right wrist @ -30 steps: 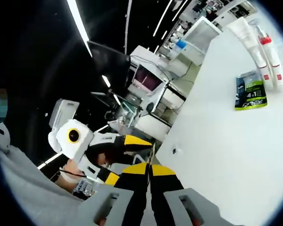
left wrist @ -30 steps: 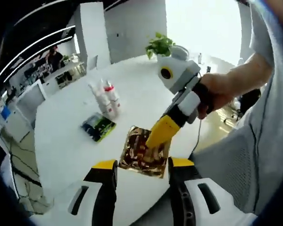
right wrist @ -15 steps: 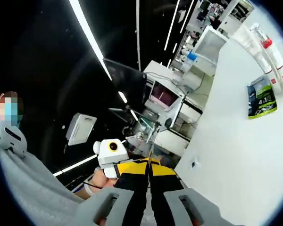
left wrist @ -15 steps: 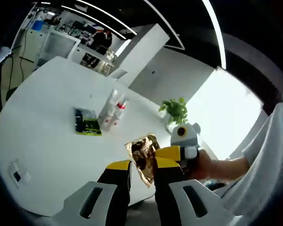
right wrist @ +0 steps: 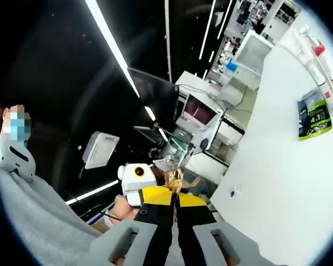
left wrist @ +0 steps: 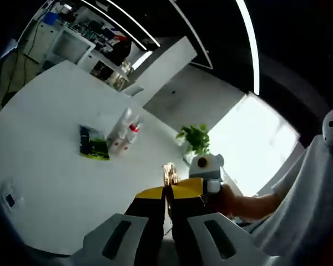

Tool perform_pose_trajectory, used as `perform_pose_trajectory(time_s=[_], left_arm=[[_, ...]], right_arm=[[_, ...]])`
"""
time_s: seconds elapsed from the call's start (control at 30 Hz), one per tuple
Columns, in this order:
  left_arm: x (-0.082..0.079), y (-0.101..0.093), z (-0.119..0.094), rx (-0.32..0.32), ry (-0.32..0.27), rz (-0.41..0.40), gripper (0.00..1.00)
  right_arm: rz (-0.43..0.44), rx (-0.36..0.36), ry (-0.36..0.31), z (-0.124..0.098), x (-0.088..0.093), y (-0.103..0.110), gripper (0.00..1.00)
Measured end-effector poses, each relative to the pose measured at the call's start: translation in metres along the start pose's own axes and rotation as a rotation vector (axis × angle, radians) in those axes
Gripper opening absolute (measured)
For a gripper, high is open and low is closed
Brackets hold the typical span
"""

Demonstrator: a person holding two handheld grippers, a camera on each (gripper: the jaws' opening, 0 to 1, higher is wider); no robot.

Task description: Arrange the skincare products in the storage area until every visible bottle or jar stands upright without overlapping.

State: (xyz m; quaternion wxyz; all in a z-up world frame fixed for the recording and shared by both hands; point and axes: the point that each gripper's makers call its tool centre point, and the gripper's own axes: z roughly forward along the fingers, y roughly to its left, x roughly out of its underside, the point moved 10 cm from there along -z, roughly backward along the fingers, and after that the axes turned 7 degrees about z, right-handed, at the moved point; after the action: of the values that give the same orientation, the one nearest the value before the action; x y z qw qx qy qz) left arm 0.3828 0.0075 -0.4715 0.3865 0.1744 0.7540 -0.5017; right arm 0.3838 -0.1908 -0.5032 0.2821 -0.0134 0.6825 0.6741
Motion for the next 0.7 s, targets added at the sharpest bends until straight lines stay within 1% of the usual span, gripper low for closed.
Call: perform_pose_trajectory(time_s=[0.1, 0.13, 0.23, 0.3, 0.33, 0.37, 0.43, 0.5, 0.53, 0.57, 0.63, 0.7], left_arm=[[-0.001, -0.002, -0.001, 0.019, 0.005, -0.019, 0.0], [-0.001, -0.002, -0.001, 0.021, 0.01, -0.025, 0.0], [0.0, -0.002, -0.002, 0.024, 0.012, -0.036, 0.0], [0.0, -0.004, -0.002, 0.04, 0.005, -0.019, 0.0], [0.001, -0.004, -0.002, 0.036, 0.016, -0.003, 0.0], [0.003, -0.004, -0.001, 0.023, 0.021, 0.003, 0.01], [0.007, -0.004, 0.0, 0.016, 0.04, -0.01, 0.05], [0.01, -0.005, 0.002, 0.016, 0.045, -0.012, 0.1], [0.012, -0.006, 0.003, 0.024, 0.052, -0.019, 0.11], [0.013, -0.009, 0.004, 0.039, 0.063, -0.01, 0.1], [0.014, -0.009, 0.005, 0.028, 0.068, 0.009, 0.06], [0.014, -0.009, 0.003, 0.039, 0.07, -0.016, 0.02]], right_arm=[[-0.018, 0.003, -0.016, 0.0, -0.004, 0.0, 0.0], [-0.016, -0.008, -0.017, 0.0, -0.005, 0.001, 0.0], [-0.018, -0.028, 0.007, 0.001, -0.006, 0.003, 0.0], [-0.029, -0.03, 0.003, 0.0, -0.006, 0.005, 0.0], [-0.028, -0.035, 0.001, 0.0, -0.006, 0.005, 0.0], [-0.032, -0.047, -0.012, -0.001, -0.005, 0.005, 0.0], [-0.038, -0.046, -0.033, -0.001, -0.004, 0.005, 0.0], [-0.025, -0.054, -0.045, 0.0, -0.001, 0.004, 0.0], [-0.022, -0.057, -0.046, 0.001, 0.001, 0.004, 0.0], [-0.017, -0.061, -0.045, 0.003, 0.002, 0.005, 0.0], [-0.013, -0.073, -0.046, 0.005, 0.005, 0.007, 0.0], [-0.023, -0.057, -0.055, 0.004, 0.005, 0.006, 0.0]])
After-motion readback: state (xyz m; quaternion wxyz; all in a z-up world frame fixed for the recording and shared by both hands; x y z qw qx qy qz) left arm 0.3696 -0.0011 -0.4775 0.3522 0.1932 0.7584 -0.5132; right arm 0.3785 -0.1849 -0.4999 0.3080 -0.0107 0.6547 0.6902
